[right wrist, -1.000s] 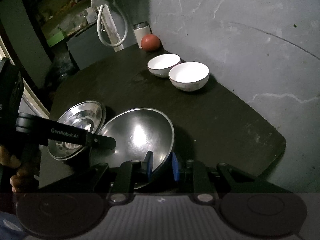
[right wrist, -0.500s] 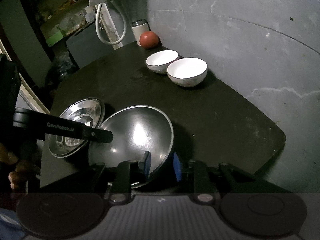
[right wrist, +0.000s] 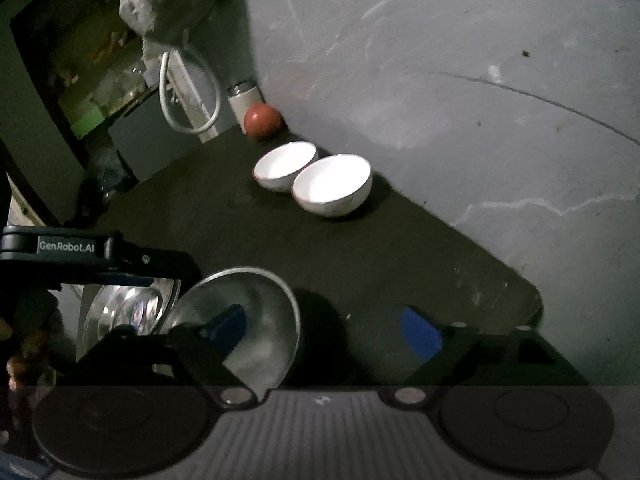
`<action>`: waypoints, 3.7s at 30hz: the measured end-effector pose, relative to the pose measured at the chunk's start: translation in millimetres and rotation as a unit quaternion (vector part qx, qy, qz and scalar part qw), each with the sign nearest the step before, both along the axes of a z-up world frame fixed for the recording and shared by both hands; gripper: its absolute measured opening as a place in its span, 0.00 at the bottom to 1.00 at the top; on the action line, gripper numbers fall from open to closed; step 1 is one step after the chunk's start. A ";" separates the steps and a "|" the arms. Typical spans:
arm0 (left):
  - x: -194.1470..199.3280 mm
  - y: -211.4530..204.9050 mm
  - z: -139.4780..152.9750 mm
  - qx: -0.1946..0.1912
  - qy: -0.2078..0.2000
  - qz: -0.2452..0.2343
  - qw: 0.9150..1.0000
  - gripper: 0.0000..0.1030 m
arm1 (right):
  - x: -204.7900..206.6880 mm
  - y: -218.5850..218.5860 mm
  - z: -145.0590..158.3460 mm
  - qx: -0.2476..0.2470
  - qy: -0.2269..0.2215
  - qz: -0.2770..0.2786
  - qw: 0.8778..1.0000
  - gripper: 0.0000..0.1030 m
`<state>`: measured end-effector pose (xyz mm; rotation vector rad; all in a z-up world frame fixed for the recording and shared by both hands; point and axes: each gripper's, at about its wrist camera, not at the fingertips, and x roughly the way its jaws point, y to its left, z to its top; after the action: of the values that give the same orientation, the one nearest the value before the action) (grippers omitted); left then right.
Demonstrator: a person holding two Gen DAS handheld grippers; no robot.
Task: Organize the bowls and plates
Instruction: 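Reach both tools to a white bowl by the wall and grasp its rim, then carry the white bowl with both tools over the steel bowl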
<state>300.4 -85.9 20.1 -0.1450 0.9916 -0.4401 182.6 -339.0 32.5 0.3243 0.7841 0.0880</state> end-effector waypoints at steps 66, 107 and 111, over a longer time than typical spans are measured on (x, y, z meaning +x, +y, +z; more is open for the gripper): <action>88.2 -76.5 -19.4 -0.004 0.037 0.000 0.999 0.10 | 125.1 -28.5 -29.9 0.068 -0.004 -0.060 0.996 0.16; -66.7 7.4 1.0 -0.007 0.080 0.018 0.997 0.12 | 0.9 27.0 17.4 0.027 0.066 0.146 0.987 0.16; -63.8 3.7 -2.0 -0.007 0.084 0.021 0.996 0.12 | 4.4 27.9 16.6 0.023 0.073 0.143 0.987 0.16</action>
<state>236.7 -82.2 18.1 -0.2177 1.1497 -0.4005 187.0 -311.1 49.1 0.2611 0.9711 0.3554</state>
